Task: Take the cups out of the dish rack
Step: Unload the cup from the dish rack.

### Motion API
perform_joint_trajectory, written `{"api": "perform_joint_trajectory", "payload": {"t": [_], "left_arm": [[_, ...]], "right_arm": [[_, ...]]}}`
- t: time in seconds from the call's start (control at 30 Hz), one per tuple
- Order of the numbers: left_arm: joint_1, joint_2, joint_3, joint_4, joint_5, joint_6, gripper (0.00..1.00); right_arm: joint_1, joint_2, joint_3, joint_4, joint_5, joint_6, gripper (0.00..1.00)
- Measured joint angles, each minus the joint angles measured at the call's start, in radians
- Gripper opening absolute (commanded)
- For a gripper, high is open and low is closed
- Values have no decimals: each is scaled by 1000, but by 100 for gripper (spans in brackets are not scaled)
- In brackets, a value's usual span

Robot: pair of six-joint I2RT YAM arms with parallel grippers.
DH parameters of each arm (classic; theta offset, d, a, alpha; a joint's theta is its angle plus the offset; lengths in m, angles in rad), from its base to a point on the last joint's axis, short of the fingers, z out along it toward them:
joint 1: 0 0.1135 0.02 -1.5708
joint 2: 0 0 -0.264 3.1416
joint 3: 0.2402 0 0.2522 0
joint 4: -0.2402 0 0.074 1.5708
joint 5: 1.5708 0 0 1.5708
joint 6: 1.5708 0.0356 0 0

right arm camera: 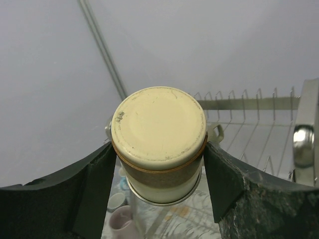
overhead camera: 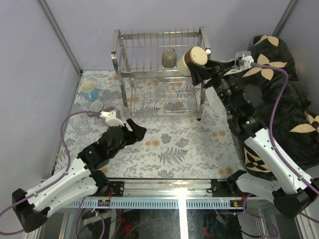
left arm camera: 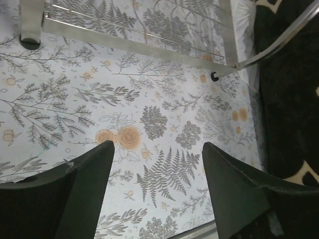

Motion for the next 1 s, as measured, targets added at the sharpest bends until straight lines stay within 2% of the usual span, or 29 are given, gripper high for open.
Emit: {"api": "perform_joint_trajectory", "payload": {"t": [0.2, 0.5, 0.77, 1.0], "left_arm": [[-1, -72, -9, 78, 107, 0, 74], [-1, -209, -170, 431, 336, -56, 77], [-1, -61, -228, 839, 488, -141, 78], [-2, 85, -212, 1072, 534, -192, 77]], "right_arm": [[0, -151, -203, 86, -59, 154, 0], [0, -312, -472, 222, -108, 377, 0], [0, -378, -606, 291, -142, 495, 0], [0, -417, -647, 320, -160, 533, 0]]}}
